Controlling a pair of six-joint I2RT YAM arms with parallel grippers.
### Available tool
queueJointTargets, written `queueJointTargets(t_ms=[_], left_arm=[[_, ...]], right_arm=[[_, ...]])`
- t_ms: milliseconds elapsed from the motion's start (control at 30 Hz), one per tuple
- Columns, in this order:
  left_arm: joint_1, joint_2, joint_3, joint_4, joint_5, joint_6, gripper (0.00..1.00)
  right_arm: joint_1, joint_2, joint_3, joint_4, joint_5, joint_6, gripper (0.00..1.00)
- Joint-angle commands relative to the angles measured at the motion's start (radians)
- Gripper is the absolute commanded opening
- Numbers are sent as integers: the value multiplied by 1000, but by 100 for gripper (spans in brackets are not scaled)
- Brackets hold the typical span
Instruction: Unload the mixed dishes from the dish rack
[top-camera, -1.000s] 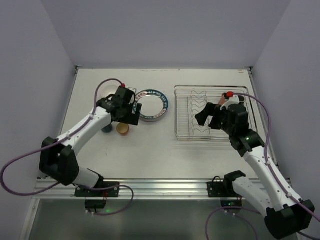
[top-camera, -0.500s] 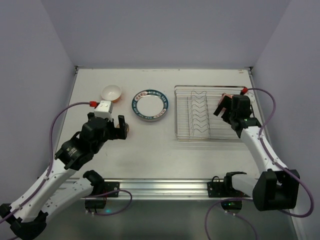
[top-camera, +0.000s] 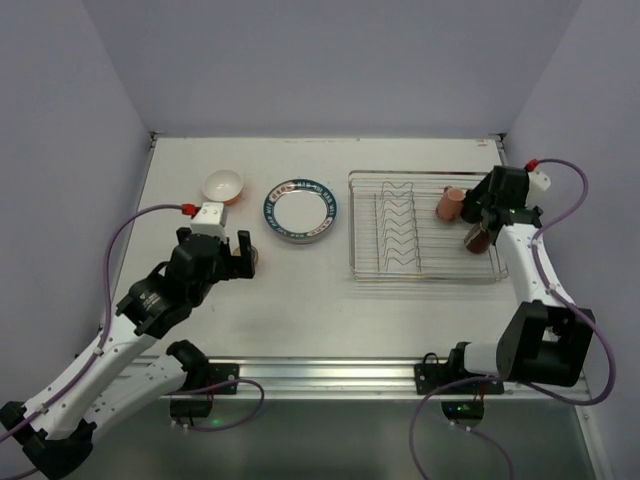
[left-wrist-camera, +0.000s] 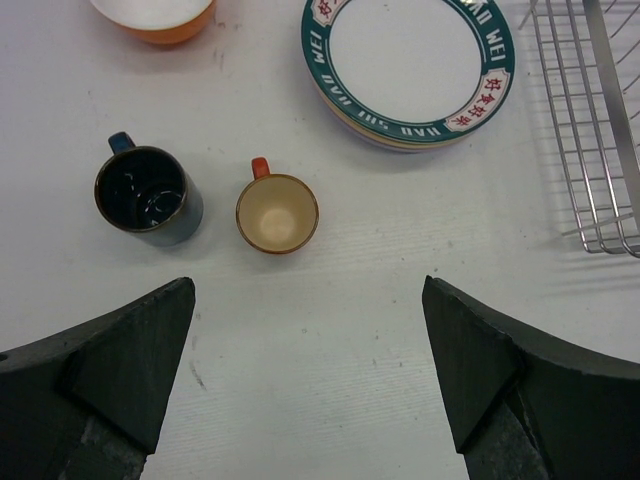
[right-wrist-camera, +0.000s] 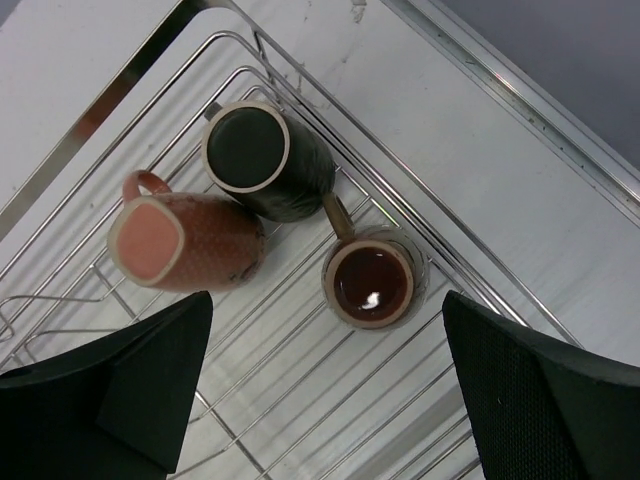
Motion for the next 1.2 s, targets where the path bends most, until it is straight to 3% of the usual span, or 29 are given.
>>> queueJointTargets(t_ms=[0, 367, 500, 667, 767, 867, 1000, 1167], left_arm=[[-16, -25, -4, 29, -37, -23, 100], [-42, -13, -5, 29, -41, -26, 100], [-48, -5, -4, 29, -40, -26, 100], [-52, -5, -5, 29, -40, -28, 100], [-52, -2, -5, 29, -40, -28, 100], [-52, 1, -4, 29, -41, -28, 100], [-54, 4, -4, 27, -43, -29, 100], [-54, 6, -2, 26, -47, -31, 100]], right_arm=[[-14, 78, 72, -37, 67, 19, 99], [-40, 260, 118, -76, 47, 24, 99], [-42, 300, 127, -71, 32, 19, 91], [-42, 290, 87, -27, 26, 7, 71], [-42, 287, 76, -17, 11, 1, 66], [-42, 282, 63, -7, -12, -7, 54], [-42, 253, 44, 7, -63, -19, 31], [-42, 164, 1, 26, -117, -36, 8]])
